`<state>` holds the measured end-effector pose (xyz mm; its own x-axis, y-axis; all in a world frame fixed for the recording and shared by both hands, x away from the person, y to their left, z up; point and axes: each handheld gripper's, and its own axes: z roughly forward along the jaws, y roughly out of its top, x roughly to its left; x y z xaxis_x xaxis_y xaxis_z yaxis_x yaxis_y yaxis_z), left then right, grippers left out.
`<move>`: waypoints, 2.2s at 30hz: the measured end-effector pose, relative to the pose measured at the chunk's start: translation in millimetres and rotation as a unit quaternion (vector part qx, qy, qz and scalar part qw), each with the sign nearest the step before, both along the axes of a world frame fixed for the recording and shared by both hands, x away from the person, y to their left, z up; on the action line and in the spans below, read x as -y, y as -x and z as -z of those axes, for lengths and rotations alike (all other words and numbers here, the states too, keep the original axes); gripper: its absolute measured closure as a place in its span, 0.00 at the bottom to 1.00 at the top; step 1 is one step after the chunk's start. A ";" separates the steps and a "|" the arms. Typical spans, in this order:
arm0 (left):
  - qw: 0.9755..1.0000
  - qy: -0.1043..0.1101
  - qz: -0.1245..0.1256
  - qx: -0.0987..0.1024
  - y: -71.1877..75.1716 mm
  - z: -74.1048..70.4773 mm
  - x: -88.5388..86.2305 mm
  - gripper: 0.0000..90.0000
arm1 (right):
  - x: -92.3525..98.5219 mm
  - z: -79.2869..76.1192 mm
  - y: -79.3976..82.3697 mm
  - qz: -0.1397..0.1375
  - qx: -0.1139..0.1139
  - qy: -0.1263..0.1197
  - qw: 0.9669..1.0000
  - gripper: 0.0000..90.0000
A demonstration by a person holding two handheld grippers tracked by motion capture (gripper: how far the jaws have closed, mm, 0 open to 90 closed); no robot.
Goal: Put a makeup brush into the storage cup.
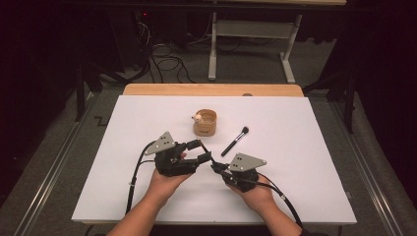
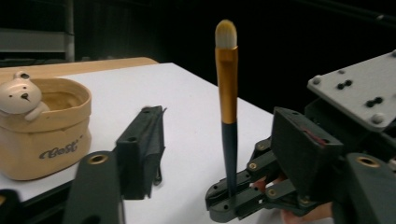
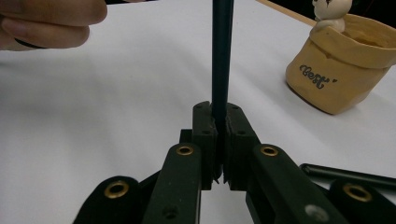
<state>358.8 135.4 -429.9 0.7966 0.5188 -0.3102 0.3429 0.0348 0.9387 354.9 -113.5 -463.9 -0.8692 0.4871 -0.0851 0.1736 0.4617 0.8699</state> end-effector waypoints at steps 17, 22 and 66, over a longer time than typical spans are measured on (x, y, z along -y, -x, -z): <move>0.999 0.039 0.018 -0.007 -0.8 2.5 -6.6 0.78 | -2.7 1.8 0.5 -0.005 0.003 0.003 1.000 0.96; 0.999 0.041 0.023 -0.011 -1.2 3.6 -5.8 0.81 | -3.2 1.5 1.0 -0.007 0.003 0.006 1.000 0.96; 0.999 0.034 -0.004 0.016 -0.1 -2.6 -18.5 0.93 | 2.8 -6.9 0.3 0.004 -0.001 -0.018 1.000 0.57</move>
<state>358.9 153.8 -427.3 0.8027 0.5034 -0.3197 0.3127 0.1011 0.9444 354.6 -116.3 -457.0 -0.8658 0.4959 -0.0669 0.1777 0.4297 0.8853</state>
